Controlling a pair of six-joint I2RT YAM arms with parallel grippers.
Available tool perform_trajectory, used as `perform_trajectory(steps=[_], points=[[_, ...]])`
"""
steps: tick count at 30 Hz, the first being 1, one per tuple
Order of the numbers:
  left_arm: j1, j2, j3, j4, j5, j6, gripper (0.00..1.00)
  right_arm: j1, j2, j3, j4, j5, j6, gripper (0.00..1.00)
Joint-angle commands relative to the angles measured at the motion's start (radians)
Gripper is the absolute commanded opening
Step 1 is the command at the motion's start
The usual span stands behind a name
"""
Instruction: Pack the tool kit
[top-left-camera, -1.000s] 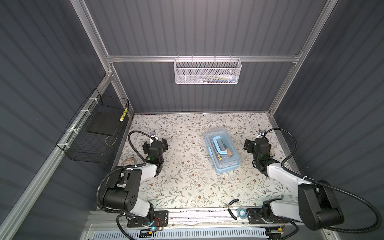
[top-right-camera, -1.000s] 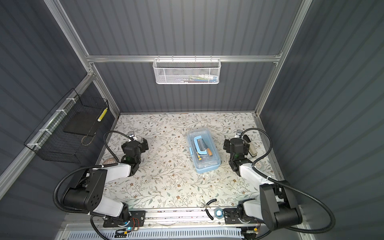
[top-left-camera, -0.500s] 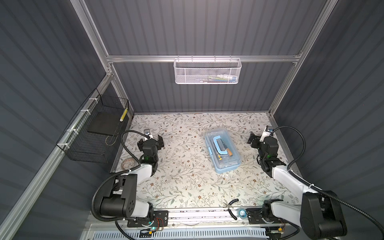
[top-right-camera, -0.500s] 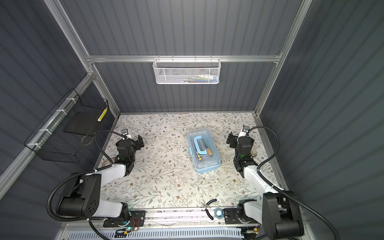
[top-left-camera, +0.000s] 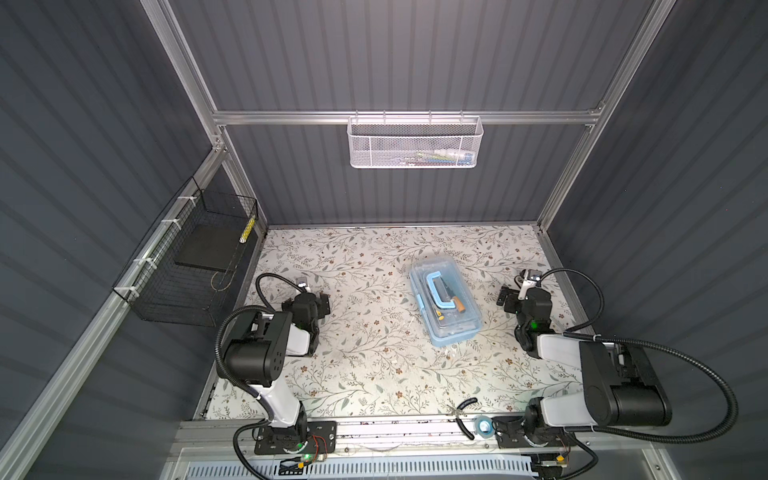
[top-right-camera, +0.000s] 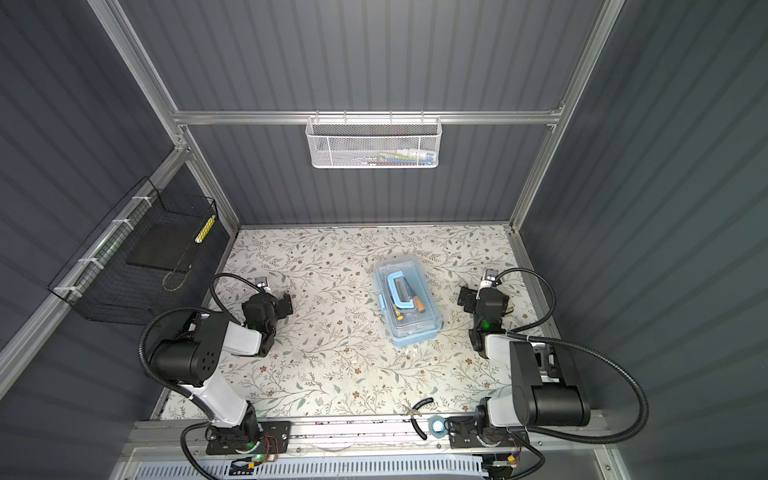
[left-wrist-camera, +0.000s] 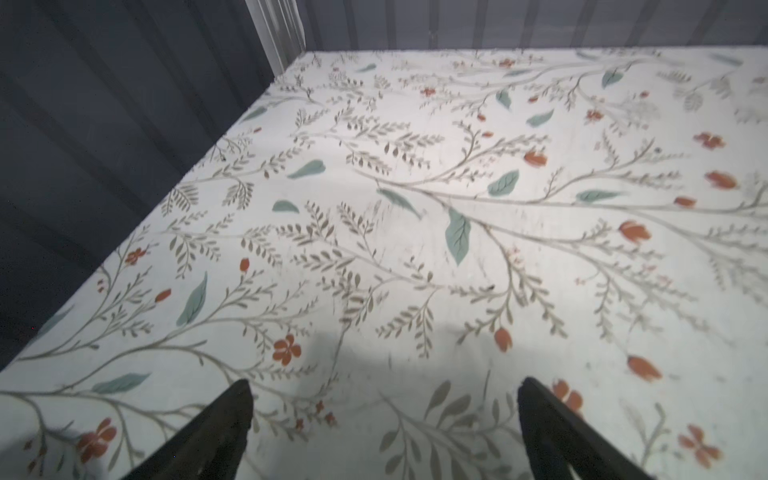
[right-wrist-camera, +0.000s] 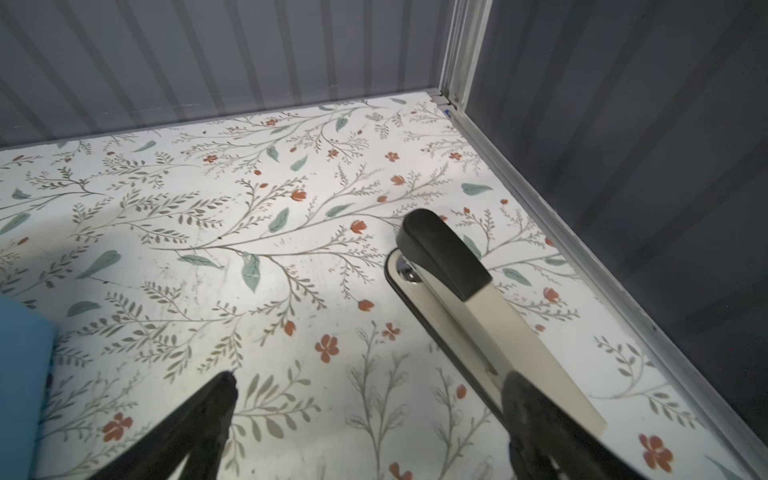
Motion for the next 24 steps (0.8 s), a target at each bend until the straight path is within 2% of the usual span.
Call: perform_trajectory(steps=[1, 2, 3, 5, 8, 10, 24], points=[[0.003, -0.006, 0.017, 0.021, 0.015, 0.019, 1.0, -0.015, -0.006, -0.009, 0.088, -0.072, 0.016, 0.99], [0.002, 0.001, 0.013, 0.051, 0.01, 0.033, 1.0, -0.012, -0.005, 0.001, 0.083, -0.078, 0.009, 0.99], [0.002, -0.007, 0.014, 0.025, 0.016, 0.022, 1.0, -0.01, 0.03, -0.026, 0.19, -0.073, 0.001, 0.99], [0.002, -0.007, 0.015, 0.025, 0.016, 0.023, 1.0, -0.01, -0.001, -0.011, 0.099, -0.072, 0.006, 0.99], [0.002, -0.007, 0.014, 0.026, 0.016, 0.023, 1.0, 0.001, 0.021, -0.032, 0.188, -0.066, -0.01, 0.99], [0.002, -0.006, 0.014, 0.031, 0.016, 0.024, 1.0, 0.003, 0.007, -0.017, 0.134, -0.078, -0.013, 0.99], [0.002, -0.006, 0.014, 0.029, 0.016, 0.025, 1.0, -0.005, 0.014, -0.014, 0.138, -0.104, -0.015, 0.99]])
